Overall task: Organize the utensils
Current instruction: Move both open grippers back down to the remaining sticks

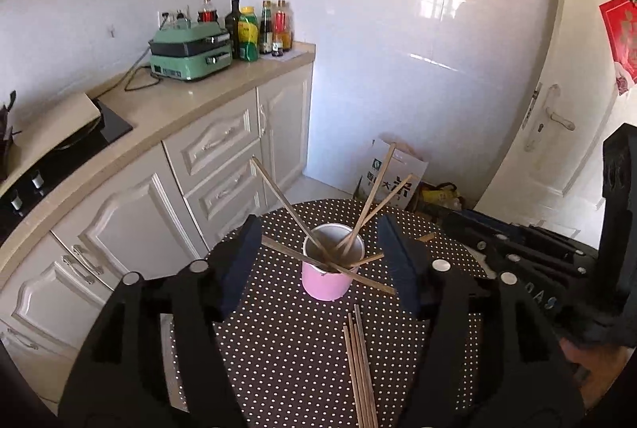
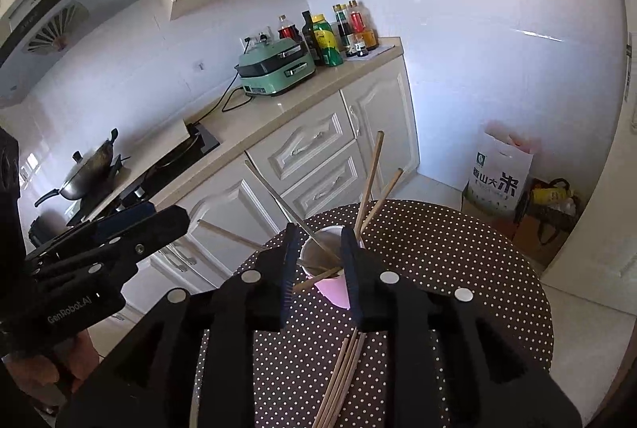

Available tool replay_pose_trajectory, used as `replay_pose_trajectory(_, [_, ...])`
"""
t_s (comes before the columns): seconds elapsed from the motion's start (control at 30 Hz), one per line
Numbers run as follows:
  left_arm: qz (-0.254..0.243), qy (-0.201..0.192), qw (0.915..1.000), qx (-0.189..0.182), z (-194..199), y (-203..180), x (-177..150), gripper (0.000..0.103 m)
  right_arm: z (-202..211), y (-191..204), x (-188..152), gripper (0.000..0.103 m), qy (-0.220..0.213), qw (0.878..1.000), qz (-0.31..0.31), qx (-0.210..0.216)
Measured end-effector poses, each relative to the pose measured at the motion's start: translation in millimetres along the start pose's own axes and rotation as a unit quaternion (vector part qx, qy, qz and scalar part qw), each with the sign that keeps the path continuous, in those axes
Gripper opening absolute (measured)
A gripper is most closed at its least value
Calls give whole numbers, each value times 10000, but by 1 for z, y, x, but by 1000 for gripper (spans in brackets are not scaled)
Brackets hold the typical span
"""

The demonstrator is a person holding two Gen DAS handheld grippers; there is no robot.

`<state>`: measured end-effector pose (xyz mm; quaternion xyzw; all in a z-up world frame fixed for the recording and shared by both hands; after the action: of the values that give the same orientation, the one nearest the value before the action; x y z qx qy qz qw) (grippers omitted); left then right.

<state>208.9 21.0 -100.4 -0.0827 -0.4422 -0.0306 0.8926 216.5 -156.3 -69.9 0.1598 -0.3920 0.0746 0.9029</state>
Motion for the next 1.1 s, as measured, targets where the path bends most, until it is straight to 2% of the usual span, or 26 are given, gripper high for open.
replay_pose_trajectory(0.23, [2,117,9999,62,7,1,-19,63,10,-4,-14,24,77,9999,10,-87])
replay_pose_trajectory(0.43, [94,370,9993,38,-1,3,-42,64,-5,-9,-40,24,496,9985,-86,-227])
replay_pose_trajectory(0.57, [395,738,9965,-72,-15,16,-66,64,-25,-10,-62,24,907,9952,-96,-352])
replay_pose_trajectory(0.73, [744,1389,9874,-151,-45,36,-104,64,-59,-11,-94,24,1603,9856,-174,-503])
replay_pose_trajectory(0.9, [1151,2017,9721,-342,-76,57,-137,63,-97,-15,-123,24,2224,9724,-295,-636])
replay_pose_trajectory(0.97, [1193,2148,9686,-395,-86,59,-144,63,-116,-15,-132,24,2537,9643,-350,-672])
replay_pose_trajectory(1.1, [1240,2371,9624,-471,-102,65,-154,63,-141,-13,-144,24,2846,9547,-408,-768])
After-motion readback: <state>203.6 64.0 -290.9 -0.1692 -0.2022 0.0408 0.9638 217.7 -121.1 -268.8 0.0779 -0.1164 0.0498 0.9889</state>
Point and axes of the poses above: each gripper's, at about its wrist camera, not at the fingertips, and z roughly against the way its jaws point, y to its left, x to its top, the point moved 1 cm from there along -z, roughly the way its jaws point, and after that the axes turned 6 degrees about -x, right-handed, at the moved point
